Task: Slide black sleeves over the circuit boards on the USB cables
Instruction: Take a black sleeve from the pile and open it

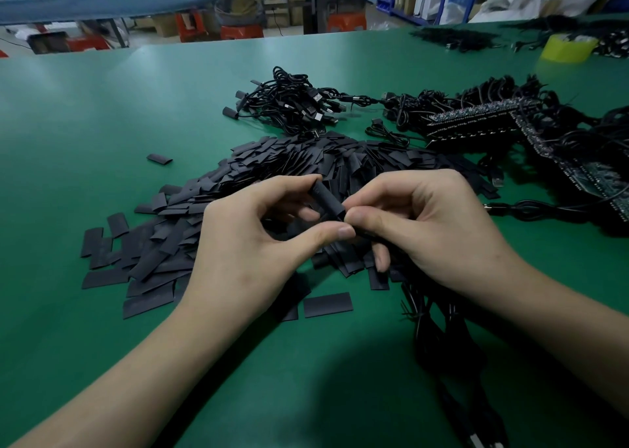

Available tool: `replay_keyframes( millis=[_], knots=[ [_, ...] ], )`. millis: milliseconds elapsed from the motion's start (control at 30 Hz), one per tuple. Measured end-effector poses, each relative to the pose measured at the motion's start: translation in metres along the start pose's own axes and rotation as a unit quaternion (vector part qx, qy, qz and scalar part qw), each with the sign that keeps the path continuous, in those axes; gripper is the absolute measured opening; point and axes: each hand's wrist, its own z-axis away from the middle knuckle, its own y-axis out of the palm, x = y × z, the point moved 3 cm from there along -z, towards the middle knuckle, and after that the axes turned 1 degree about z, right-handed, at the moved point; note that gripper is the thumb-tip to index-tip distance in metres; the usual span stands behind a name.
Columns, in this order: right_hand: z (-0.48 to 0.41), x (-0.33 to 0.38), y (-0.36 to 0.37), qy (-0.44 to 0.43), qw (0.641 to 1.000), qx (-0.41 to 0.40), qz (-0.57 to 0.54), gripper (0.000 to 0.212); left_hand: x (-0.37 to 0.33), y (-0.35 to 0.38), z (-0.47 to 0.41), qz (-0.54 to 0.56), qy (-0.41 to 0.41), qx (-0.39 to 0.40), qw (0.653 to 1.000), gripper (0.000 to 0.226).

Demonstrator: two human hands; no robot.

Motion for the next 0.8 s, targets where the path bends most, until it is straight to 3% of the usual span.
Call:
replay_keyframes(
  millis=[200, 567, 800],
  knots=[
    [-0.001, 0.005, -0.004, -0.006, 0.999, 0.039, 0.024, 0.012, 0.005, 0.005, -0.001, 0.072, -0.043, 0.024, 0.996, 0.051],
    [0.003, 0.017, -0.008, -0.102, 0.977, -0.024, 0.185, 0.009, 0.007, 0.009, 0.000, 0.122, -0.062, 0.085, 0.987, 0.047],
    [0.004, 0.020, -0.005, -0.118, 0.976, -0.015, 0.184, 0.015, 0.005, 0.009, 0.000, 0.136, -0.054, 0.094, 0.985, 0.045]
  ],
)
